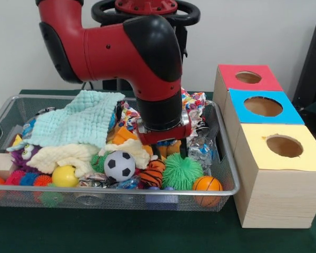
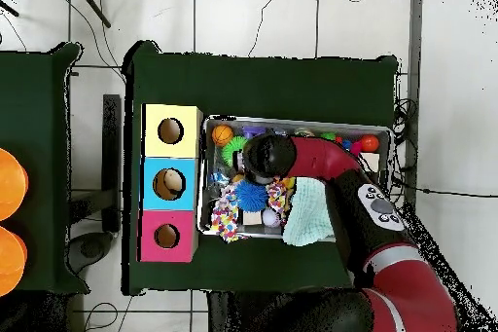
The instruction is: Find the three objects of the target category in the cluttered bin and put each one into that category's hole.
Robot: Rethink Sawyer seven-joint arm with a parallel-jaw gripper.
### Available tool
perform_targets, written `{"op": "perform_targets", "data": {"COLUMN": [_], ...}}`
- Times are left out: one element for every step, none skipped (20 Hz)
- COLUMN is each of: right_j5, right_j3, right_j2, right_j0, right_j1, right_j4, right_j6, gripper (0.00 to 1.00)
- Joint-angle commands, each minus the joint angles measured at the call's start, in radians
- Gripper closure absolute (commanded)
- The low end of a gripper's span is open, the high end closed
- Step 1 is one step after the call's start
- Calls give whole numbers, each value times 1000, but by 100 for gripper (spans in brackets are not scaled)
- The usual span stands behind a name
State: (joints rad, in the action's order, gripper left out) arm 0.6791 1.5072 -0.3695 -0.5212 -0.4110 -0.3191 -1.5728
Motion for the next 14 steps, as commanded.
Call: {"op": "perform_targets", "data": {"right_j5": [90, 93, 98, 102, 107, 111, 116, 124, 132, 139, 148, 156, 161, 169], "right_j3": [11, 5, -1, -9, -16, -24, -30, -41, -53, -68, -85, -106, -123, -148], "right_j2": [-65, -66, -66, -67, -68, -68, -68, -68, -69, -70, -72, -74, -76, -78], "right_j0": [-7, -6, -4, -2, -1, 1, 3, 6, 8, 8, 10, 12, 12, 16], "right_j1": [-125, -123, -120, -116, -112, -108, -108, -103, -98, -89, -78, -64, -51, -33], "right_j4": [-36, -38, -39, -40, -40, -40, -41, -41, -41, -42, -43, -44, -45, -47], "right_j6": [116, 117, 118, 119, 121, 121, 123, 126, 130, 138, 146, 154, 162, 170], "gripper": [0, 0, 0, 0, 0, 0, 0, 0, 0, 0, 0, 0, 0, 0]}}
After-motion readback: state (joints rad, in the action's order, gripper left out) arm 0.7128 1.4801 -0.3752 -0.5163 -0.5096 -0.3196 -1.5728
